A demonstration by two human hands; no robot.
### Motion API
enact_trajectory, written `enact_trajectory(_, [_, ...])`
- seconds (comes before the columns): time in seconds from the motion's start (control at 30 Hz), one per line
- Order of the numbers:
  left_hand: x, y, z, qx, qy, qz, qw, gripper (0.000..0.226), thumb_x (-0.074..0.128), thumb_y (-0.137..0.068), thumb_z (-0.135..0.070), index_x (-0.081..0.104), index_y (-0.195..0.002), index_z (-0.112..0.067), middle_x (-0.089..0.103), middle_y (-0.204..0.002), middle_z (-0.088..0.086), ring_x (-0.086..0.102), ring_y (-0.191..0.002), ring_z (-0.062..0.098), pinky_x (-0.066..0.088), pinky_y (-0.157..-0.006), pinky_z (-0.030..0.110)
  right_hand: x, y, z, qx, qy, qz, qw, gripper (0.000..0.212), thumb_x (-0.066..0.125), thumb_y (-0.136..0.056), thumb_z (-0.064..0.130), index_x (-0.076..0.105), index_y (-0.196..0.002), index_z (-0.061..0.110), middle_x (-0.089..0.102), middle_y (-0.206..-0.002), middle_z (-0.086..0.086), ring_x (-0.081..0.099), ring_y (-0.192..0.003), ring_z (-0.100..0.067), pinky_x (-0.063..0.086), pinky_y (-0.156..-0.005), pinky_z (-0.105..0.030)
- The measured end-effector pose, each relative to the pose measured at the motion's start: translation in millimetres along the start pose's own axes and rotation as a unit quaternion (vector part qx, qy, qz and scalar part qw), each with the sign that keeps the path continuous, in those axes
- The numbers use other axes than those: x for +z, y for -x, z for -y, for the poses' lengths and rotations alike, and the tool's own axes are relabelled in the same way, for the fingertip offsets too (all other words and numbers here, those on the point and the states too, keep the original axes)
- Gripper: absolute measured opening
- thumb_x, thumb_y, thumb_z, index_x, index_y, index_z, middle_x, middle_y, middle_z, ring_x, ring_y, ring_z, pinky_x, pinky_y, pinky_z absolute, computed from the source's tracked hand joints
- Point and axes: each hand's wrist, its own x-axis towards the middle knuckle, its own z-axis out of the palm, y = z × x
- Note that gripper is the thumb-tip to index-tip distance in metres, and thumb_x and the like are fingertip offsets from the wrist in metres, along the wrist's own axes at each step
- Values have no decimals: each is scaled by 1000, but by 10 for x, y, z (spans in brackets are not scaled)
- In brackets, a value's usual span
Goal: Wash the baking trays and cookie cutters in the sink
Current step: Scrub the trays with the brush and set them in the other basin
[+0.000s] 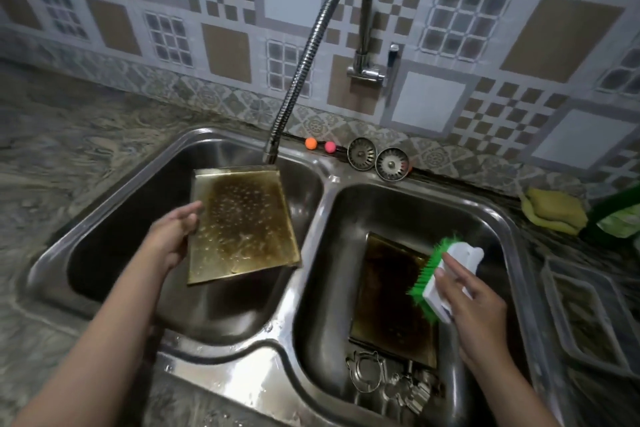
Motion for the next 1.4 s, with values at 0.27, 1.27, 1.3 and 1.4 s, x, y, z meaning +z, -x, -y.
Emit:
enact_trajectory(0.27, [-124, -490, 110, -64, -128, -13, 990, 37, 39, -96, 2, 63, -120, -14, 62, -118, 13, 59, -91, 18, 47, -86, 33, -55, 14, -170, -15, 86, -25, 996, 66, 74, -79, 14, 47, -138, 27, 51, -135, 5, 54, -115, -15, 49, -77, -19])
enact_trajectory(1.27, [2588, 728, 1383, 51, -485, 220, 845, 29, 62, -84, -4, 62, -113, -6, 63, -113, 9, 59, -109, 24, 44, -80, 23, -679, 230, -397, -10, 213, -57, 975, 80, 84, -66, 29, 48, -137, 26, 50, -127, 13, 48, -109, -6, 41, -62, 5])
enact_trajectory(1.3, [2601, 748, 1368, 55, -471, 213, 854, 29, 61, -85, -3, 62, -113, -7, 62, -114, 8, 58, -108, 22, 42, -77, 22, -729, 239, -392, -5, 213, -63, 975, 80, 84, -66, 29, 49, -137, 27, 52, -129, 10, 49, -107, -7, 42, -59, 4])
enact_trajectory(1.4, [2654, 805, 1298, 67, -416, 230, 877, 29, 60, -85, 0, 60, -111, -14, 61, -112, 5, 58, -104, 18, 46, -76, 23, -873, 187, -324, -14, 201, -85, 976, 78, 84, -65, 26, 51, -136, 24, 55, -132, 3, 52, -108, -10, 40, -57, 5])
